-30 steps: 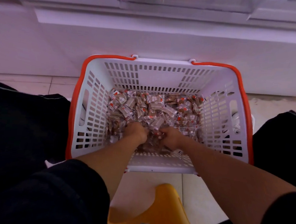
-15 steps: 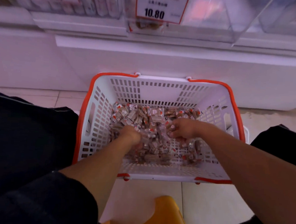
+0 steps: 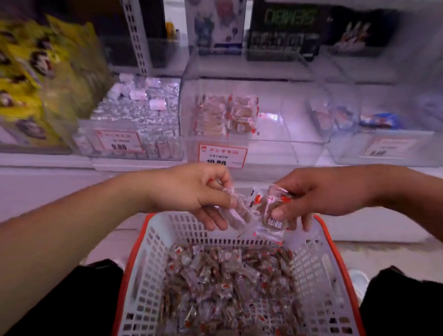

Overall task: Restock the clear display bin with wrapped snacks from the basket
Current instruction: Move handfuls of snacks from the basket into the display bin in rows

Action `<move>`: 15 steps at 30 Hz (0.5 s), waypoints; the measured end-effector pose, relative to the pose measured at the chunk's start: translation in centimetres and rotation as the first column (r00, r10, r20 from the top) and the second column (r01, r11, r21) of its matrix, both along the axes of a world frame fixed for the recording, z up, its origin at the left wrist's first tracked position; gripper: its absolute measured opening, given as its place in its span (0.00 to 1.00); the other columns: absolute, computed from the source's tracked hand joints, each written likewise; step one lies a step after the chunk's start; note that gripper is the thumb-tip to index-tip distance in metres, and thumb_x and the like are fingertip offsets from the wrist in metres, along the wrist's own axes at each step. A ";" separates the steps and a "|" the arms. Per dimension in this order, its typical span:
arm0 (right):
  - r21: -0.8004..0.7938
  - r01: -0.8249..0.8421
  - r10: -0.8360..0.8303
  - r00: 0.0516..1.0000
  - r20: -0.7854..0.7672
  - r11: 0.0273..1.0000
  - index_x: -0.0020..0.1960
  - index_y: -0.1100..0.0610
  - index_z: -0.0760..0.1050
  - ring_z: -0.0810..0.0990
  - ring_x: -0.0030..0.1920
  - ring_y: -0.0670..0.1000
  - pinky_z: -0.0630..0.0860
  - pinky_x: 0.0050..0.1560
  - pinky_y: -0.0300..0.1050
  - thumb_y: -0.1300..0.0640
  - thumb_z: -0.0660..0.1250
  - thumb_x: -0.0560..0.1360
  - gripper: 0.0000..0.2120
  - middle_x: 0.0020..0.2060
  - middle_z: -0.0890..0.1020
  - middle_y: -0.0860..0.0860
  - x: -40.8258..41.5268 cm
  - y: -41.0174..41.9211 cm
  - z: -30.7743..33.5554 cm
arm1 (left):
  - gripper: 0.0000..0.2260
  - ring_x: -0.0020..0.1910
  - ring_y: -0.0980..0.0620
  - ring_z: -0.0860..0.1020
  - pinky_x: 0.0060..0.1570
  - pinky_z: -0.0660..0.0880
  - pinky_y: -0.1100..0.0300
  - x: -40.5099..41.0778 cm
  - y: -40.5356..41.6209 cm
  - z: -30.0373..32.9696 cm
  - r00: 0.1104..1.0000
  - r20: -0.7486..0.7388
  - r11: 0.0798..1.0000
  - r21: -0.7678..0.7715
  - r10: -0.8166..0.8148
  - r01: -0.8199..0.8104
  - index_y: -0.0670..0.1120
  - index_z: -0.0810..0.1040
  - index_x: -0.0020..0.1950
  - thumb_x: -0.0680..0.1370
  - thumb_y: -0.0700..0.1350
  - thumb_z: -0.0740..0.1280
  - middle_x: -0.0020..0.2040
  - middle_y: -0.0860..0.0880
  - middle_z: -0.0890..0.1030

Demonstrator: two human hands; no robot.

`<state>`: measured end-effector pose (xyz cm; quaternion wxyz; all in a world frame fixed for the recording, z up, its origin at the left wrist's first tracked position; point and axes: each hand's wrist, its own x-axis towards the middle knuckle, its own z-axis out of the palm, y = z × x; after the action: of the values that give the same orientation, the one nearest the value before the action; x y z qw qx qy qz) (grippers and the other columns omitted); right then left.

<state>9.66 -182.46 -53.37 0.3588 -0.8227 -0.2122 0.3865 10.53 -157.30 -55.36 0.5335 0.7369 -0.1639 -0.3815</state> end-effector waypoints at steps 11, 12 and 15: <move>0.258 0.143 -0.149 0.989 0.000 0.955 0.56 0.65 0.75 0.81 0.44 0.54 0.82 0.44 0.47 0.66 0.71 0.72 0.14 0.43 0.83 0.58 0.3 -2.0 5.2 | 0.14 0.33 0.51 0.82 0.32 0.78 0.60 0.6 -1.2 5.2 0.772 0.541 0.943 -0.201 0.334 -0.267 0.57 0.78 0.58 0.81 0.38 0.64 0.33 0.50 0.81; 0.318 0.170 -0.184 0.983 0.012 0.933 0.55 0.65 0.74 0.82 0.42 0.53 0.82 0.42 0.45 0.68 0.72 0.71 0.15 0.42 0.83 0.59 0.3 -1.3 5.0 | 0.14 0.34 0.51 0.83 0.32 0.79 0.60 0.4 -1.5 5.2 0.789 0.491 0.928 -0.248 0.369 -0.280 0.56 0.79 0.59 0.82 0.38 0.63 0.36 0.50 0.81; 0.481 0.295 -0.395 0.911 0.119 0.825 0.48 0.62 0.76 0.83 0.38 0.52 0.80 0.37 0.41 0.64 0.76 0.64 0.15 0.40 0.85 0.59 0.7 0.5 4.8 | 0.15 0.38 0.50 0.84 0.33 0.80 0.59 -0.1 -2.7 5.4 0.866 0.244 0.869 -0.363 0.436 -0.336 0.56 0.82 0.54 0.82 0.38 0.62 0.42 0.47 0.84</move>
<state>10.34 -181.96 -48.60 0.5799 -0.7774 -0.1803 0.1639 10.43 -159.98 -49.91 0.6746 0.7136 -0.1525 -0.1114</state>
